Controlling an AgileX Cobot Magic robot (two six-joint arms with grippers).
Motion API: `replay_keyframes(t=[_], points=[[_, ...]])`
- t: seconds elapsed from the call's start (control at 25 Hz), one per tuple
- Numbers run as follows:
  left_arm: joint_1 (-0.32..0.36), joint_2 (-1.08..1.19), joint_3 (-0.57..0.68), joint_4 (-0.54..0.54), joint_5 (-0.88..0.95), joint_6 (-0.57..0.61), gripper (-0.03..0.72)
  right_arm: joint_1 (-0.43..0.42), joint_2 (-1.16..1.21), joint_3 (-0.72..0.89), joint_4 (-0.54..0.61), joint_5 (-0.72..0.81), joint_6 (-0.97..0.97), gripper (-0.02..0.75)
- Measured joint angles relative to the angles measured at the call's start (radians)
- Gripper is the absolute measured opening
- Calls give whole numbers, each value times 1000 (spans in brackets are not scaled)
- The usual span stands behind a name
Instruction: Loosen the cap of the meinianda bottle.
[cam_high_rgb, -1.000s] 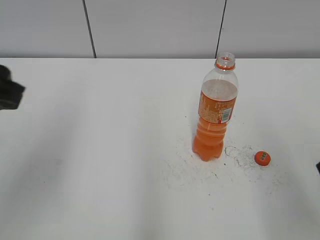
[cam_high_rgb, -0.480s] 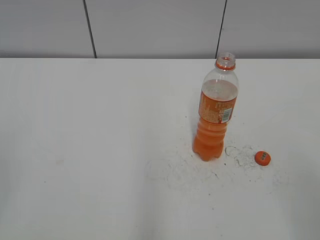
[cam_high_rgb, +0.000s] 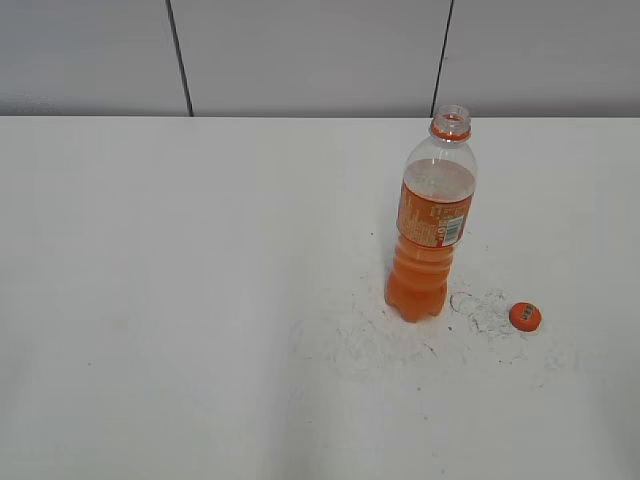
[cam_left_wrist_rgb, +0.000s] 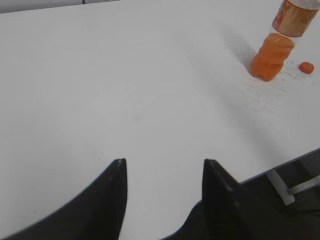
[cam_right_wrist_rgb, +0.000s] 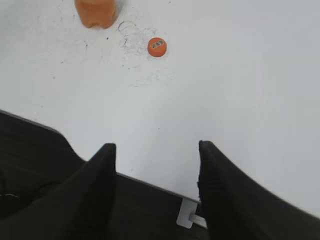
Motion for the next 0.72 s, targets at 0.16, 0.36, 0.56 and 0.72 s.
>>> replay_keyframes(t=[0.16,0.36,0.56,0.72], points=[[0,-1,12,-10,-17,8,382,0,0,29,-27,-53,0,387],[0,-6,14,-24,-19,31,382,0,0,31,-31,-63,1,386],[0,-6,15,-72,-27,97,382,0,0,31,-25,-64,2,386],[0,-6,16,-76,-35,105,382,0,0,31,-12,-65,2,386]])
